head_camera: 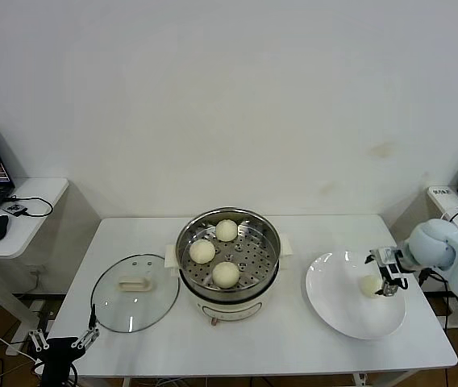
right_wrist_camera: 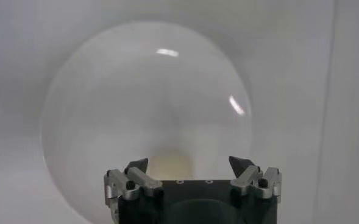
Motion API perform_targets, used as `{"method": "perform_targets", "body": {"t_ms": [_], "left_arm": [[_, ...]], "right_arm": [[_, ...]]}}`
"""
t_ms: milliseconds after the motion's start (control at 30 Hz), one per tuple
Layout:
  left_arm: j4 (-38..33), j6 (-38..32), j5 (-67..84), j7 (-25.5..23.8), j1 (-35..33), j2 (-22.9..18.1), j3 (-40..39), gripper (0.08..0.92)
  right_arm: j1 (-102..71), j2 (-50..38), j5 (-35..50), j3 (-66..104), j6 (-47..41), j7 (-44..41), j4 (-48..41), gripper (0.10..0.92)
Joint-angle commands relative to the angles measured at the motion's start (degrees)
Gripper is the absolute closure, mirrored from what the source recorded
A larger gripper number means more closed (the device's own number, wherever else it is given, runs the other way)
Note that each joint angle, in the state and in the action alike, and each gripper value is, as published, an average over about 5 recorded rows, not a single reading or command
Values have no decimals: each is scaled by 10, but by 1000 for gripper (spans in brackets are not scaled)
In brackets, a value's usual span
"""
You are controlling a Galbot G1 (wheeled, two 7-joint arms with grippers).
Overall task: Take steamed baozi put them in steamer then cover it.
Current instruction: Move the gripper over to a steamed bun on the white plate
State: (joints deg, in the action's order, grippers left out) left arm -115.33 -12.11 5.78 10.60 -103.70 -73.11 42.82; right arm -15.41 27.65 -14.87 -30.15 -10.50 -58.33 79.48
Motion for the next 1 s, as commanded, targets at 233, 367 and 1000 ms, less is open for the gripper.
{"method": "perform_targets", "body": {"t_ms": [233,367,1000], "left_arm": [[3,0,0,-1,0,-2,-2,177],[3,0,0,-1,1,-2,-1,177],[2,-1,0,0,-2,-5,-1,177]], "right_arm": [[-70,42,-61,64,9,11,-69,214],[-68,54,-65,64,10,14,-80,238],[-50,74,-69,62,11,14,-90,413]]}}
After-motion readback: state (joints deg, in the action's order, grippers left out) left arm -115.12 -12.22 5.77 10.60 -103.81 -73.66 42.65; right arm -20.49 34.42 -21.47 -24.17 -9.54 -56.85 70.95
